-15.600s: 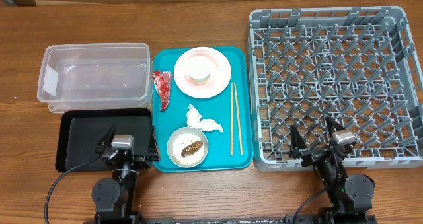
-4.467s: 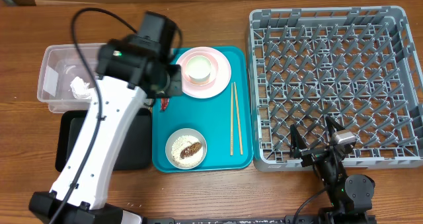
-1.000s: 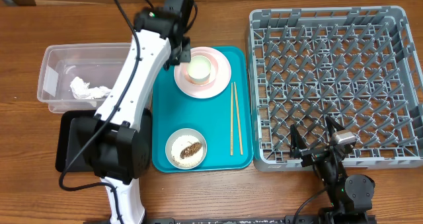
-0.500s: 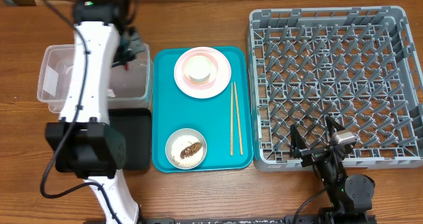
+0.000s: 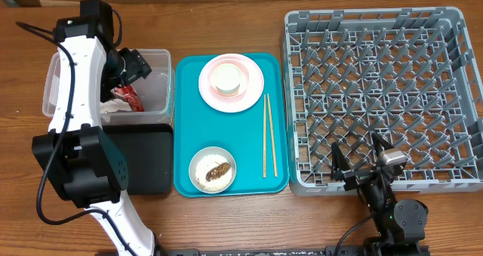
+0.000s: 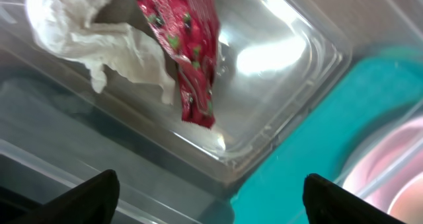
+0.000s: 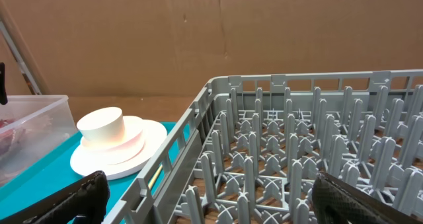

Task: Sort waste into correct bins and load items into the dishwasher
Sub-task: 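Carry the red wrapper left and release it into the clear bin, then move the left gripper to the white rice bowl and grip its rim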

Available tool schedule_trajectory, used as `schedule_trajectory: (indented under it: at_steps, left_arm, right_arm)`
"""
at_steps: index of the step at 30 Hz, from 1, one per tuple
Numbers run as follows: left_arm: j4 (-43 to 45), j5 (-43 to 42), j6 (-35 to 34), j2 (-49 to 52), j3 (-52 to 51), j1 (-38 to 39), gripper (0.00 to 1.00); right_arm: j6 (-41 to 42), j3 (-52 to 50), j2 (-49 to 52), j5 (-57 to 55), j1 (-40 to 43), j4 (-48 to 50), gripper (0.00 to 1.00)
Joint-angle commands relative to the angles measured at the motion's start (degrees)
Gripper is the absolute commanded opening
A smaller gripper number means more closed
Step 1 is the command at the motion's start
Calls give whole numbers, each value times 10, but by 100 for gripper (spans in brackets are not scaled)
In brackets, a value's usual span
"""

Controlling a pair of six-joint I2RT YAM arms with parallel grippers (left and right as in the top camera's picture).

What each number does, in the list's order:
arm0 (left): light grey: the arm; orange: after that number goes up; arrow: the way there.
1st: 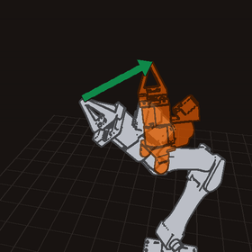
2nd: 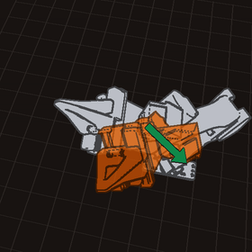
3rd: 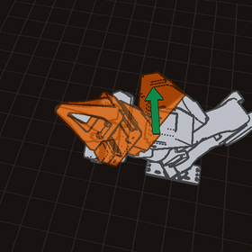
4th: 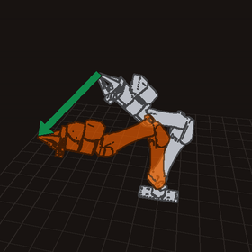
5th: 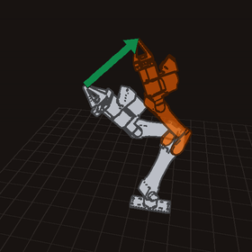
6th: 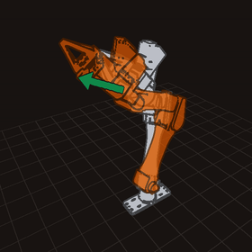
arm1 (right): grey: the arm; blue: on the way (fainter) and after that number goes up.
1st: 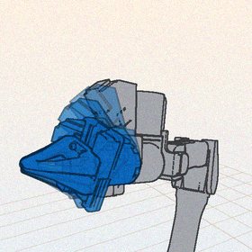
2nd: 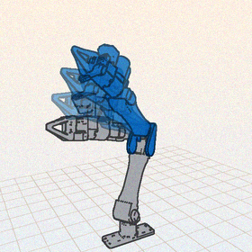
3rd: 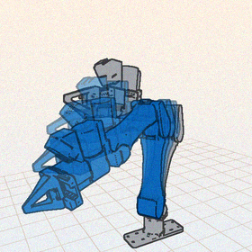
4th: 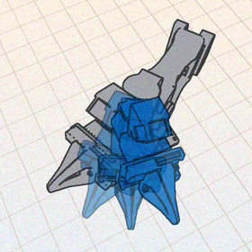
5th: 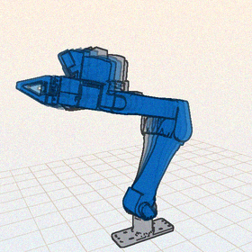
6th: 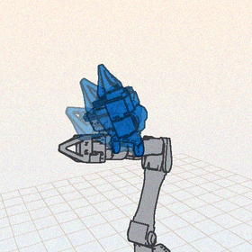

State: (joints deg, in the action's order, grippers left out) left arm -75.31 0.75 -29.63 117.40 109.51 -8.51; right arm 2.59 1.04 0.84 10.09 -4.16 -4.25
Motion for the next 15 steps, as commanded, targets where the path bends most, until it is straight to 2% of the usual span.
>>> schedule_trajectory:
  at_steps: [1,4,6,8,15]
  left_arm:
    - [-21,-58,43,-7,32,-1,86]
    - [-51,-124,68,-21,50,8,74]
    - [-62,-162,101,-38,51,23,58]
    - [-77,-166,115,-57,51,50,50]
    - [-154,-99,118,-75,45,228,50]
  right_arm:
    - [0,-6,-7,-2,1,3,100]
    - [0,-6,-7,-2,1,3,100]
    - [0,-6,-7,-2,1,3,100]
    - [0,-6,-7,-2,1,3,100]
    - [0,-6,-7,-2,1,3,100]
